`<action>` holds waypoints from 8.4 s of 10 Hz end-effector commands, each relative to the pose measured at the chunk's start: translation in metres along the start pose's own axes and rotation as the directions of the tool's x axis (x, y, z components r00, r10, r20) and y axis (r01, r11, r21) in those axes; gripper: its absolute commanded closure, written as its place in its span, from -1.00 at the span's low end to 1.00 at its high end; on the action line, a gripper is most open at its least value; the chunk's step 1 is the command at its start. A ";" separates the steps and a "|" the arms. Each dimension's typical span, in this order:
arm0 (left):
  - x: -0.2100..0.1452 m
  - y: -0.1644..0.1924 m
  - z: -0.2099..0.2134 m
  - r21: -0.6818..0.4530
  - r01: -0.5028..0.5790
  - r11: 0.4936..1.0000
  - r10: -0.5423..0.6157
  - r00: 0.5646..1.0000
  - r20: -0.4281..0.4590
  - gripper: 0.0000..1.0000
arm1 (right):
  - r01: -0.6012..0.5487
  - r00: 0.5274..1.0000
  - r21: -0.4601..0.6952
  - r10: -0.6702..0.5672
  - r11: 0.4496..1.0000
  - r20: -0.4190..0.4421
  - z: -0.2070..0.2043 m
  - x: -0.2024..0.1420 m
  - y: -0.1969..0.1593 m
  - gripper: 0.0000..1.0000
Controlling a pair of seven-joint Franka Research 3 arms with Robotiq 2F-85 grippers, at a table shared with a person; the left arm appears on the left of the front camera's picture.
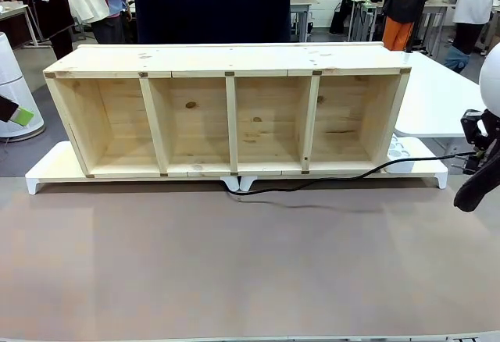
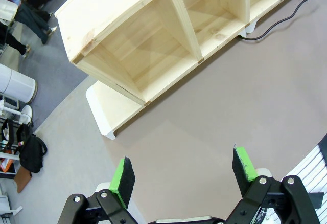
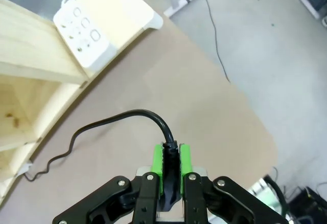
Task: Perform cable management.
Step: Pull the grasped Power Cable to the location of the Power Strip, then release the Power Cable when the human grasps it.
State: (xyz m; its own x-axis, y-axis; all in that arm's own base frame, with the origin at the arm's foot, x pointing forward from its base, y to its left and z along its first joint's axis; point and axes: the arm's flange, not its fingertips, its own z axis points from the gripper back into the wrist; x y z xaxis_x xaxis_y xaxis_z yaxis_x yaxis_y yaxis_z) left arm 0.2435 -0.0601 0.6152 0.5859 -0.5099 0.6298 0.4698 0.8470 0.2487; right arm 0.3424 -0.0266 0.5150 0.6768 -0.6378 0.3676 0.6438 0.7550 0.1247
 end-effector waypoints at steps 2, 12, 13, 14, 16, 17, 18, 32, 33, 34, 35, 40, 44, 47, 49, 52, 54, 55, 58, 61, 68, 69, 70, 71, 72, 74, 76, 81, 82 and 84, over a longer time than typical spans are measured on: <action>0.001 -0.001 0.000 -0.002 -0.008 1.000 0.008 1.000 0.005 -1.00 | -0.017 0.998 -0.022 0.019 1.000 0.065 -0.011 0.028 0.001 0.69; 0.001 -0.001 0.000 -0.002 -0.008 1.000 0.008 1.000 0.005 -1.00 | -0.032 0.989 0.101 0.017 0.994 0.144 0.003 0.077 0.134 0.69; 0.001 -0.001 0.000 -0.002 -0.008 1.000 0.008 1.000 0.005 -1.00 | -0.027 0.989 0.085 0.015 0.996 0.145 0.000 0.084 0.140 0.69; 0.001 -0.001 0.000 -0.002 -0.008 1.000 0.008 1.000 0.005 -1.00 | -0.028 0.990 0.080 0.016 0.996 0.142 -0.001 0.090 0.140 0.69; 0.001 -0.001 0.000 -0.002 -0.008 1.000 0.008 1.000 0.005 -1.00 | -0.029 0.990 0.067 0.019 0.997 0.143 -0.006 0.102 0.140 0.69; 0.001 -0.001 0.000 -0.002 -0.008 1.000 0.008 1.000 0.005 -1.00 | -0.032 0.989 0.060 0.023 0.998 0.143 -0.009 0.105 0.140 0.69; 0.001 -0.001 0.000 -0.002 -0.008 1.000 0.008 1.000 0.005 -1.00 | -0.043 0.990 0.053 0.035 0.998 0.136 -0.014 0.109 0.142 0.69; 0.001 -0.001 0.000 -0.002 -0.008 1.000 0.008 1.000 0.005 -1.00 | -0.046 0.995 0.064 0.039 0.997 0.096 -0.026 0.113 0.134 0.69; 0.001 -0.001 0.000 -0.002 -0.008 1.000 0.008 1.000 0.005 -1.00 | -0.046 0.995 0.064 0.039 0.997 0.096 -0.026 0.113 0.134 0.69; 0.001 -0.001 0.000 -0.002 -0.008 1.000 0.008 1.000 0.005 -1.00 | -0.046 0.995 0.064 0.039 0.997 0.096 -0.026 0.113 0.134 0.69; 0.001 -0.001 0.000 -0.002 -0.008 1.000 0.008 1.000 0.005 -1.00 | -0.046 0.995 0.064 0.039 0.997 0.096 -0.026 0.113 0.134 0.69; 0.001 -0.001 0.000 -0.002 -0.008 1.000 0.008 1.000 0.005 -1.00 | -0.046 0.995 0.064 0.039 0.997 0.096 -0.026 0.113 0.134 0.69; 0.001 -0.001 0.000 -0.002 -0.008 1.000 0.008 1.000 0.005 -1.00 | -0.046 0.995 0.064 0.039 0.997 0.096 -0.026 0.113 0.134 0.69; 0.001 -0.001 0.000 -0.002 -0.008 1.000 0.008 1.000 0.005 -1.00 | -0.046 0.995 0.064 0.039 0.997 0.096 -0.026 0.113 0.134 0.69; 0.001 -0.001 0.000 -0.002 -0.008 1.000 0.008 1.000 0.005 -1.00 | -0.046 0.995 0.064 0.039 0.997 0.096 -0.026 0.113 0.134 0.69; 0.001 -0.001 0.000 -0.002 -0.008 1.000 0.008 1.000 0.005 -1.00 | -0.046 0.995 0.064 0.039 0.997 0.096 -0.026 0.113 0.134 0.69; 0.001 -0.001 0.000 -0.002 -0.008 1.000 0.008 1.000 0.005 -1.00 | -0.046 0.995 0.064 0.039 0.997 0.096 -0.026 0.113 0.134 0.69; 0.001 -0.001 0.000 -0.002 -0.008 1.000 0.008 1.000 0.005 -1.00 | -0.042 0.996 0.065 0.037 0.997 0.082 -0.027 0.114 0.132 0.69; 0.001 -0.001 0.000 -0.002 -0.008 1.000 0.008 1.000 0.005 -1.00 | -0.049 0.997 0.034 0.046 0.998 0.066 -0.021 0.114 0.131 -0.11; 0.001 -0.001 0.000 -0.002 -0.008 1.000 0.008 1.000 0.005 -1.00 | -0.050 0.997 0.033 0.048 0.998 0.067 -0.019 0.113 0.131 -0.17; 0.001 -0.001 0.000 -0.002 -0.008 1.000 0.008 1.000 0.005 -1.00 | -0.035 0.996 0.045 0.031 0.998 0.079 -0.018 0.113 0.130 -1.00; 0.001 -0.001 0.000 -0.002 -0.008 1.000 0.008 1.000 0.005 -1.00 | -0.046 0.997 0.028 0.044 0.999 0.068 -0.024 0.118 0.121 -1.00; 0.001 -0.001 0.000 -0.002 -0.008 1.000 0.008 1.000 0.005 -1.00 | -0.046 0.997 0.028 0.044 0.999 0.068 -0.024 0.118 0.121 -1.00; 0.001 -0.001 0.000 -0.002 -0.008 1.000 0.008 1.000 0.005 -1.00 | -0.046 0.997 0.028 0.044 0.999 0.068 -0.024 0.118 0.121 -1.00; 0.001 -0.001 0.000 -0.002 -0.008 1.000 0.008 1.000 0.005 -1.00 | -0.046 0.997 0.028 0.044 0.999 0.068 -0.024 0.118 0.121 -1.00; 0.001 -0.001 0.000 -0.002 -0.008 1.000 0.008 1.000 0.005 -1.00 | -0.046 0.997 0.028 0.044 0.999 0.068 -0.024 0.118 0.121 -1.00; 0.001 -0.001 0.000 -0.002 -0.008 1.000 0.008 1.000 0.005 -1.00 | -0.046 0.997 0.028 0.044 0.999 0.068 -0.024 0.118 0.121 -1.00; 0.001 -0.001 0.000 -0.002 -0.008 1.000 0.008 1.000 0.005 -1.00 | -0.046 0.997 0.028 0.044 0.999 0.068 -0.024 0.118 0.121 -1.00; 0.001 -0.001 0.000 -0.002 -0.008 1.000 0.008 1.000 0.005 -1.00 | -0.046 0.997 0.028 0.044 0.999 0.068 -0.024 0.118 0.121 -1.00; 0.001 -0.001 0.000 -0.002 -0.008 1.000 0.008 1.000 0.005 -1.00 | -0.046 0.997 0.028 0.044 0.999 0.068 -0.024 0.118 0.121 -1.00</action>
State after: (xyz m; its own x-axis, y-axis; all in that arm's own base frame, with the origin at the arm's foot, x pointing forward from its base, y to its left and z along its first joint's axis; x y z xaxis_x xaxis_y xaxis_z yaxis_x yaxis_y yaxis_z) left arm 0.2435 -0.0602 0.6152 0.5859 -0.5102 0.6297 0.4698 0.8469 0.2491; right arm 0.5086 -0.0159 0.5512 0.6767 -0.5953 0.4332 0.6047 0.7851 0.1340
